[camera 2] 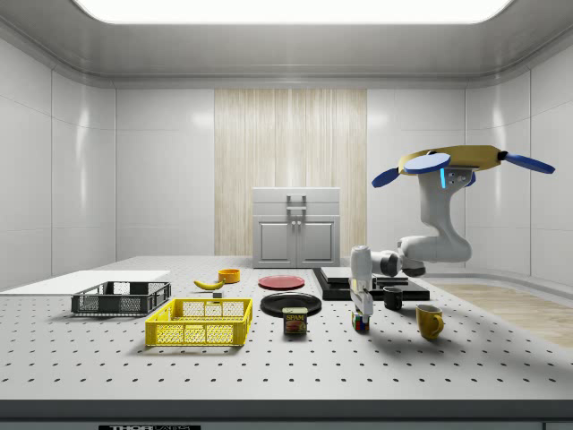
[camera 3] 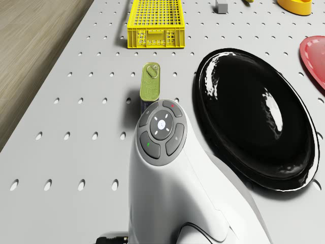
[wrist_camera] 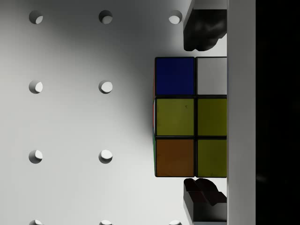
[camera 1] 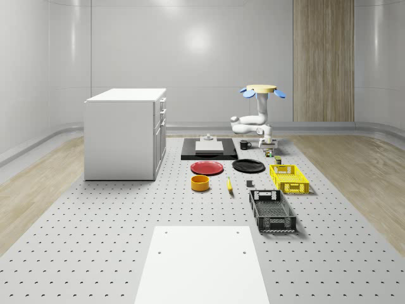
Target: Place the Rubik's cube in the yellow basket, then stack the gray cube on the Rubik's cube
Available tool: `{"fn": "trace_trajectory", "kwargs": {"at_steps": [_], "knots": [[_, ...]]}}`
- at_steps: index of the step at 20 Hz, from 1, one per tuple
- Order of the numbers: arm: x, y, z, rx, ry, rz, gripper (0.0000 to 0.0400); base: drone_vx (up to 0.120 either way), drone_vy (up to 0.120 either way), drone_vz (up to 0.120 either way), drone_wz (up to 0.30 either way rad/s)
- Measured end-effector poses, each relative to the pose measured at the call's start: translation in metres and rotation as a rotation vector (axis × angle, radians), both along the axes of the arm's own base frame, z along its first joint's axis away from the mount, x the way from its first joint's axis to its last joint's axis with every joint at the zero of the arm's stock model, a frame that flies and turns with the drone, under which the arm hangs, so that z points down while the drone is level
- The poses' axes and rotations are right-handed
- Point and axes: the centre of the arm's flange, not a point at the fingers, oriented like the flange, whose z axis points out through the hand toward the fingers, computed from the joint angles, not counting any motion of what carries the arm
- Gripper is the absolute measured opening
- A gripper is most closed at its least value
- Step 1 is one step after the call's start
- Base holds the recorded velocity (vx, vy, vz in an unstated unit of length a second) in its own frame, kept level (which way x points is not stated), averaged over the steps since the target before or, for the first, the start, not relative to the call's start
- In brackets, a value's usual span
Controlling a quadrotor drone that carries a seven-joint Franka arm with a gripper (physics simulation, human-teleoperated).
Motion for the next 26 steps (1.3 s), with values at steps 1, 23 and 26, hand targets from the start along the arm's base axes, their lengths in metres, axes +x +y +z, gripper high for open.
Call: {"fn": "trace_trajectory", "kwargs": {"at_steps": [1, 23, 26], "knots": [[0.0, 0.0, 0.001, 0.0, 0.0, 0.0, 0.04, 0.0, 0.0, 0.0, 0.0], [0.01, 0.0, 0.008, 0.0, 0.0, 0.0, 0.0328, 0.0, 0.0, 0.0, 0.0], [0.01, 0.0, -0.001, 0.0, 0.0, 0.0, 0.0327, 0.0, 0.0, 0.0, 0.0]]}}
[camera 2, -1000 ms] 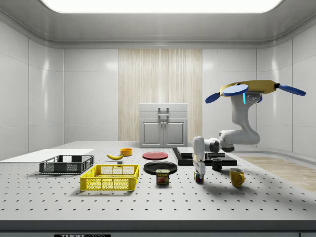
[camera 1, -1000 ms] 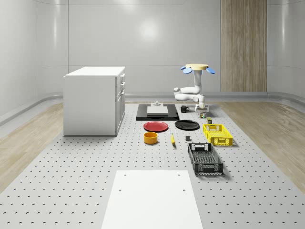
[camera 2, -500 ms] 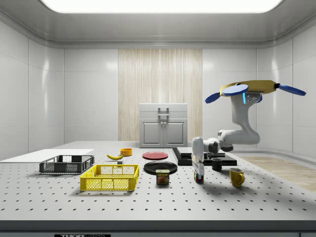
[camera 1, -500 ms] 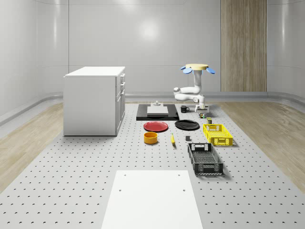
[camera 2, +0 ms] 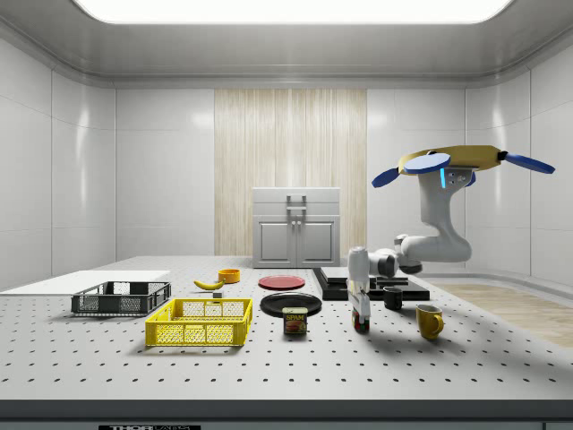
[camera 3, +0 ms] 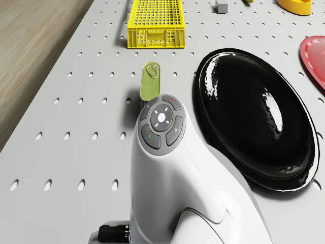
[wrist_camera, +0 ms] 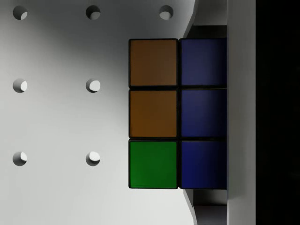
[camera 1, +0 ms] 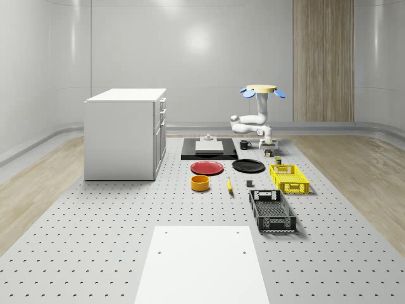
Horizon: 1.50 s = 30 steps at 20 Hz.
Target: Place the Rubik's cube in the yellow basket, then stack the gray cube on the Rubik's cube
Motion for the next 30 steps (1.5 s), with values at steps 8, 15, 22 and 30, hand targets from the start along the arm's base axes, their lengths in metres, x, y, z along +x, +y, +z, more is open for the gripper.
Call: {"fn": "trace_trajectory", "kwargs": {"at_steps": [8, 15, 22, 30], "knots": [[0.0, 0.0, -0.03, 0.0, 0.0, 0.0, 0.0325, 0.03, 0.0, 0.085, 0.0], [0.0, 0.0, -0.038, 0.0, 0.0, 0.0, 0.0325, 0.12, 0.0, 0.114, 0.0], [0.0, 0.0, -0.04, 0.0, 0.0, 0.0, 0.0325, 0.12, 0.034, 0.023, 0.0], [0.0, 0.0, -0.041, 0.0, 0.0, 0.0, 0.0325, 0.12, 0.09, 0.0, 0.0]]}}
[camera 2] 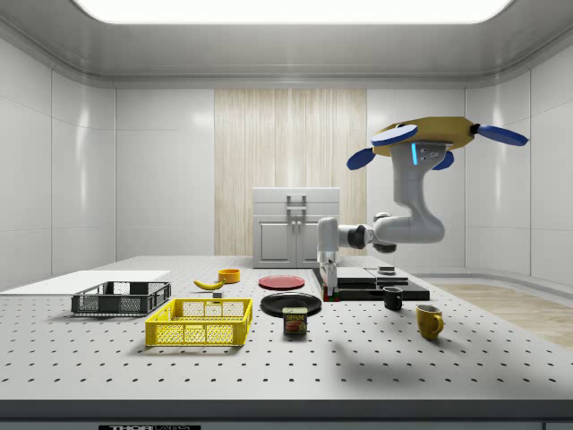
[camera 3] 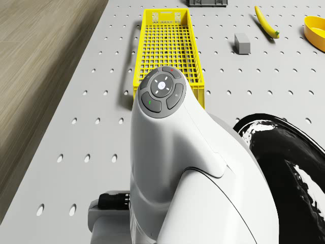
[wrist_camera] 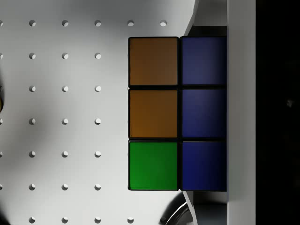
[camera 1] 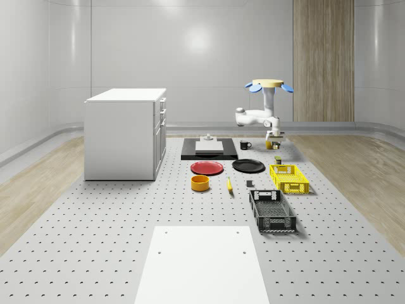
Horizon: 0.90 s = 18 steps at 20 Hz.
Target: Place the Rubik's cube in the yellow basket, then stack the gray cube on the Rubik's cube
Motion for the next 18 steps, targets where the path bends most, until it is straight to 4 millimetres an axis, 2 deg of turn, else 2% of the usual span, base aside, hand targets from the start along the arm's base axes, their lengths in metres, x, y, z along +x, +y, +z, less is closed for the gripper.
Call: {"fn": "trace_trajectory", "kwargs": {"at_steps": [18], "knots": [[0.0, 0.0, -0.0001, 0.0, 0.0, 0.0, 0.0325, 0.12, 0.0, 0.0, 0.0]]}}
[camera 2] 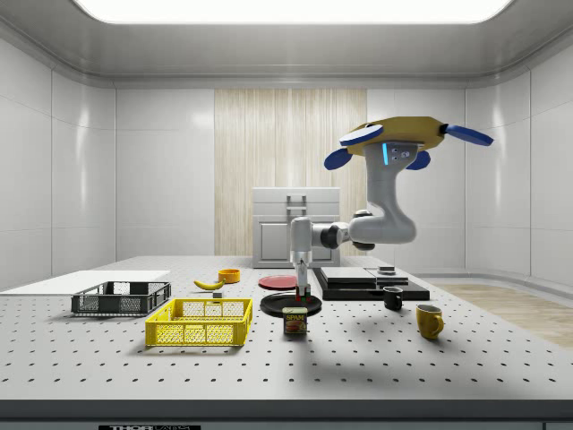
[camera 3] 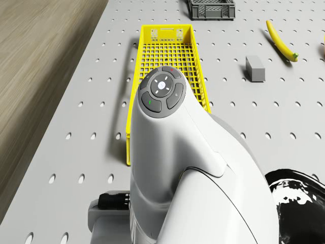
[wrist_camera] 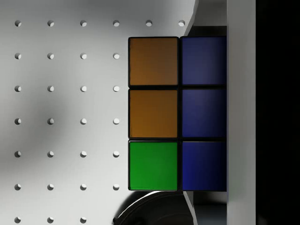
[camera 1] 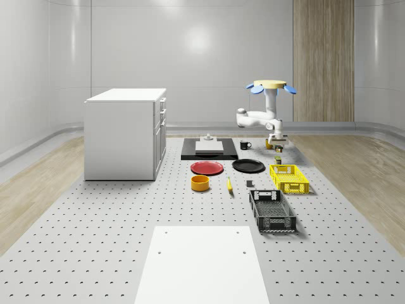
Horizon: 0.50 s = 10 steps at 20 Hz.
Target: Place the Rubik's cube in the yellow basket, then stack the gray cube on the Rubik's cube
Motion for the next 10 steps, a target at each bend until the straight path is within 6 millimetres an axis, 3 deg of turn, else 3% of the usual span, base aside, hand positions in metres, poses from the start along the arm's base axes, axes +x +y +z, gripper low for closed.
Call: {"fn": "trace_trajectory", "kwargs": {"at_steps": [7, 10], "knots": [[0.0, 0.0, 0.0, 0.0, 0.0, 0.0, 0.0325, 0.12, 0.0, 0.0, 0.0], [0.0, 0.0, 0.0, 0.0, 0.0, 0.0, 0.0325, 0.12, -0.067, 0.0, 0.0]]}}
